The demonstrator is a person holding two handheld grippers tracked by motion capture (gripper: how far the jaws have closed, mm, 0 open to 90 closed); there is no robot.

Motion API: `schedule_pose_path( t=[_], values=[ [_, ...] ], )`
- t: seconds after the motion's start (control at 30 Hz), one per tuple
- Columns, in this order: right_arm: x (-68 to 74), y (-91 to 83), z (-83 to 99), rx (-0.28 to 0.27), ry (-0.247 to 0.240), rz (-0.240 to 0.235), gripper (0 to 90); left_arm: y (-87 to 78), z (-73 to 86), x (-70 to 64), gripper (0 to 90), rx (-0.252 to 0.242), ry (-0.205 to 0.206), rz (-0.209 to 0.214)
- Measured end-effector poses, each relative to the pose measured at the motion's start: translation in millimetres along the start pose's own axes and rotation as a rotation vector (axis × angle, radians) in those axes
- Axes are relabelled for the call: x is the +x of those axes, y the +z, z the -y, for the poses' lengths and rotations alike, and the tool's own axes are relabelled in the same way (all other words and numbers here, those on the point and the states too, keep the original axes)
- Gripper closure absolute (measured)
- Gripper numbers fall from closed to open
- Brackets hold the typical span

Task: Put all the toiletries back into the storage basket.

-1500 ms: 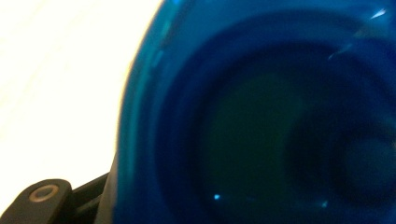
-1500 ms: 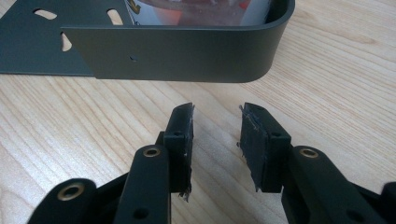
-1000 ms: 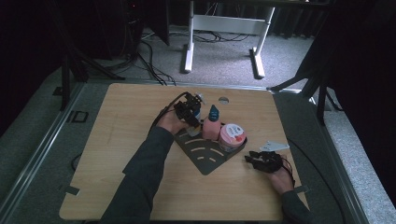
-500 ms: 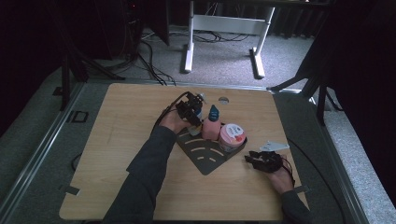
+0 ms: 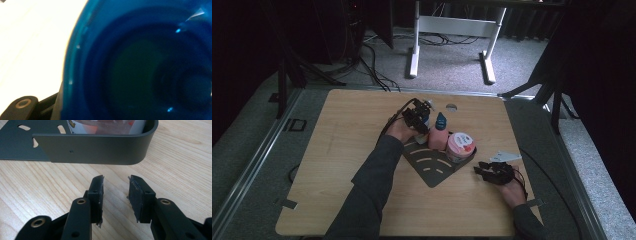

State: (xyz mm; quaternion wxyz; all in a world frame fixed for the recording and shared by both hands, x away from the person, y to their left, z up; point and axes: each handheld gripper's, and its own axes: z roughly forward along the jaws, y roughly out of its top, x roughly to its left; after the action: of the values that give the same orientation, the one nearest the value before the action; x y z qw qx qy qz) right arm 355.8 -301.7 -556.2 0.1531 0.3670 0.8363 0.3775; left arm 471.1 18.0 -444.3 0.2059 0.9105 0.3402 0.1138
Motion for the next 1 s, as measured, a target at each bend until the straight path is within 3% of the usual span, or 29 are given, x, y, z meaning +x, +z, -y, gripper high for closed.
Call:
schedule_pose_path(
  t=[1.0],
  values=[
    [-0.2,0.2,-0.3,0.0,0.0,-0.002,64.2,15.1,-4.3,5.0,54.4,-0.028,-0.078,-0.003]
  ],
)
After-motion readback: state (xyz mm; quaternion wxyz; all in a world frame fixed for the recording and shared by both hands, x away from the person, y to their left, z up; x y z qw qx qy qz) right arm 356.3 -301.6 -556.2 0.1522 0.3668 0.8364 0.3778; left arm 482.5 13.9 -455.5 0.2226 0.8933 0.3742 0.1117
